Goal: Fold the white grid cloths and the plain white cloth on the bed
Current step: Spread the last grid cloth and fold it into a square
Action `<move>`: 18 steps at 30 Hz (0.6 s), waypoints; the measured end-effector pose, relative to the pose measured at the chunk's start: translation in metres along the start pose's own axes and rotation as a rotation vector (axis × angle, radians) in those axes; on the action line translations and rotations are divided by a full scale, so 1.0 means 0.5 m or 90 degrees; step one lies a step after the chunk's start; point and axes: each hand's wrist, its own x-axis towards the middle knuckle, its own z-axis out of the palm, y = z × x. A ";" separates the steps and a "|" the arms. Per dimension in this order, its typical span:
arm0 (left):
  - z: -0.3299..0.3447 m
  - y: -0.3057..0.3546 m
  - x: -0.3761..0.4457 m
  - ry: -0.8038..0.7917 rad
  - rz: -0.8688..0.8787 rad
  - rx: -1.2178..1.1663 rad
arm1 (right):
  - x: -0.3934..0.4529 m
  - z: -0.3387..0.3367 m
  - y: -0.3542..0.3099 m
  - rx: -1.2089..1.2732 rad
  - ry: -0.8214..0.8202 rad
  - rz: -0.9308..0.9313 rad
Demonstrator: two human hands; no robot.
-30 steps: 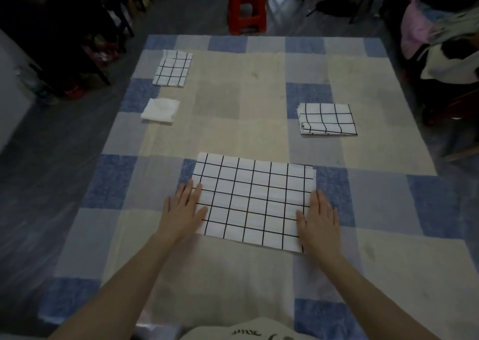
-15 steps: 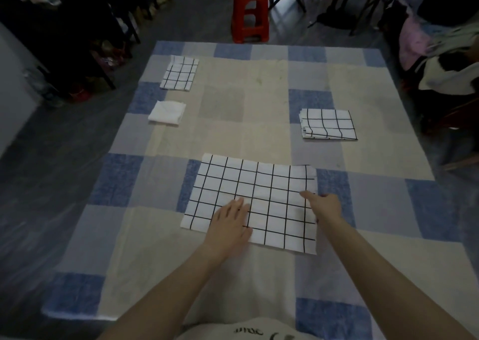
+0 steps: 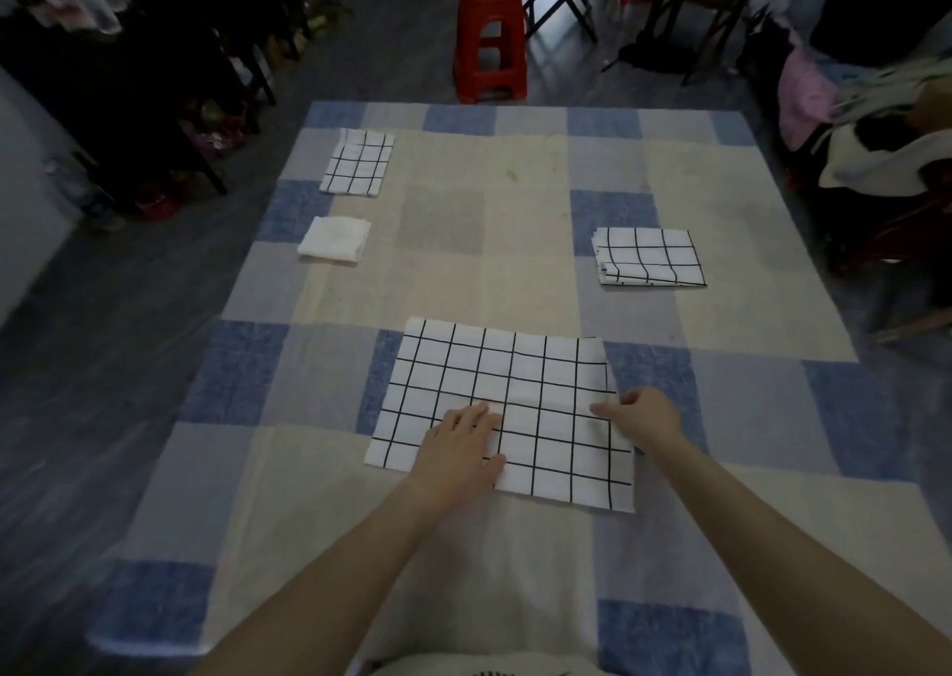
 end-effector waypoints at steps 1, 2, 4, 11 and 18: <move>-0.001 -0.001 0.000 -0.002 0.002 -0.001 | 0.000 0.003 -0.001 -0.006 0.000 -0.007; -0.001 -0.003 0.000 -0.002 0.003 -0.001 | 0.000 0.005 -0.002 0.000 0.002 -0.020; 0.001 -0.006 -0.003 -0.002 0.013 0.017 | 0.001 0.006 -0.006 0.006 -0.009 -0.050; 0.024 -0.024 -0.031 -0.041 0.068 0.052 | -0.011 -0.030 -0.034 0.328 -0.135 0.071; 0.027 0.018 -0.037 0.124 0.032 0.027 | -0.057 -0.079 -0.072 0.520 -0.235 0.040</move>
